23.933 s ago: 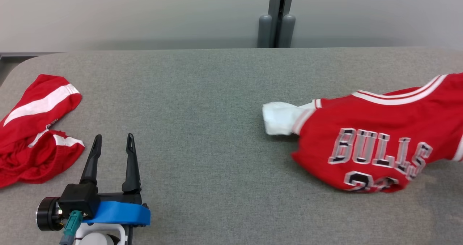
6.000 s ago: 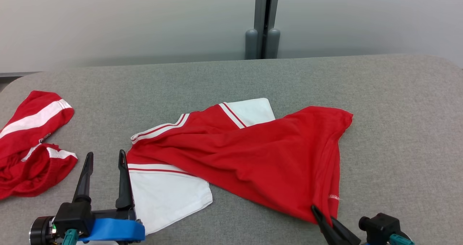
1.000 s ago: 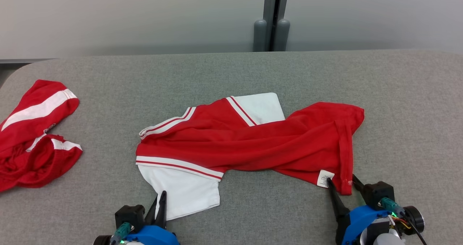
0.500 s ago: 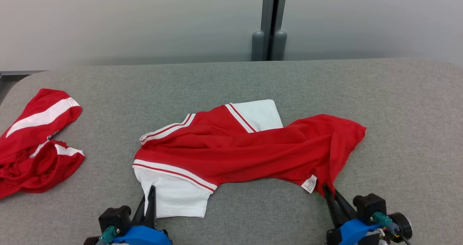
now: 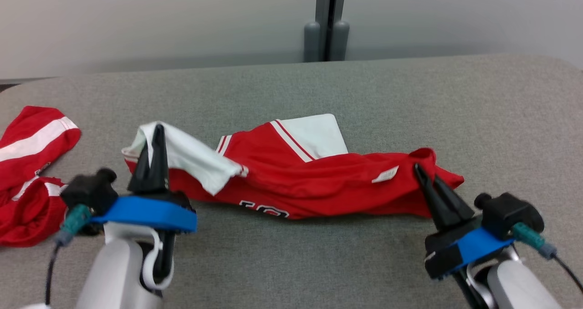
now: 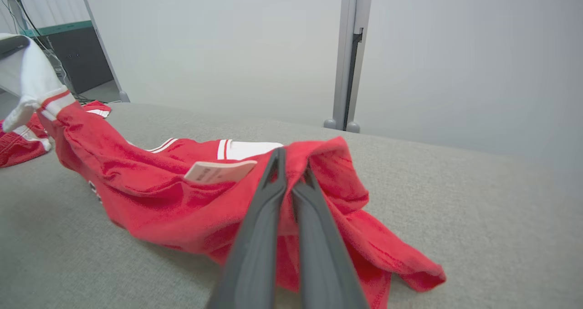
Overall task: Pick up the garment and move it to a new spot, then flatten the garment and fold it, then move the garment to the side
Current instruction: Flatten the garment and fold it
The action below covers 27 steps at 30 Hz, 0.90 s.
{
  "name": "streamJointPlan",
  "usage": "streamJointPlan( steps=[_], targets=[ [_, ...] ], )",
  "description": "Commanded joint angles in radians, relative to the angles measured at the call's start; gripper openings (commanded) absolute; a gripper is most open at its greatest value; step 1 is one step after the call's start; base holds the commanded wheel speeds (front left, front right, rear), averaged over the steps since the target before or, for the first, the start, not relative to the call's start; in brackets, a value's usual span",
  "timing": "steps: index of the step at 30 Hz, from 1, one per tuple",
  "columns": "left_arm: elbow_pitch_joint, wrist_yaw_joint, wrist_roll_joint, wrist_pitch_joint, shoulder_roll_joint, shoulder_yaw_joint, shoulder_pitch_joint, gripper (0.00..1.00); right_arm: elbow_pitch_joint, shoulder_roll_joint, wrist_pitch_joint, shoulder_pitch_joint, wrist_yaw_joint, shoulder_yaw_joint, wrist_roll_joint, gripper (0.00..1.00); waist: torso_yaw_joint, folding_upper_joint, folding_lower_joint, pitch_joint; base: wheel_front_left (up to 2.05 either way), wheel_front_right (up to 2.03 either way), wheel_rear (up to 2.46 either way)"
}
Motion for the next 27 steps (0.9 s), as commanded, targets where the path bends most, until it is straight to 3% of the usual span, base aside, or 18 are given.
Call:
streamJointPlan(
  steps=[1, 7, 13, 21, 27],
  targets=[
    [-0.02, -0.008, -0.012, 0.025, 0.019, 0.005, -0.075, 0.0, -0.029, -0.019, 0.015, -0.051, 0.0, -0.008, 0.018, 0.0, -0.002, 0.0, 0.0001, 0.023, 0.0, 0.0, 0.0],
    [-0.016, -0.016, -0.071, 0.146, 0.068, 0.013, -0.438, 0.0, -0.045, -0.08, 0.066, -0.358, 0.0, -0.012, 0.077, 0.0, -0.033, 0.0, 0.0001, 0.157, 0.0, 0.0, 0.0],
    [0.098, -0.007, -0.075, 0.205, 0.101, 0.033, -0.876, 0.0, 0.092, -0.096, 0.103, -0.756, 0.0, -0.019, 0.176, 0.0, -0.069, 0.0, 0.0001, 0.32, 0.0, 0.0, 0.0],
    [0.328, -0.016, -0.036, 0.147, 0.107, -0.013, -1.346, 0.0, 0.352, -0.095, 0.07, -1.188, 0.0, -0.041, 0.319, 0.0, -0.089, 0.0, 0.0001, 0.413, 0.0, 0.0, 0.0],
    [0.457, -0.024, -0.048, 0.078, 0.088, -0.069, -1.489, 0.0, 0.509, -0.123, 0.026, -1.331, 0.0, 0.01, 0.358, 0.0, -0.072, 0.0, 0.0001, 0.427, 0.0, 0.0, 0.0]
  ],
)
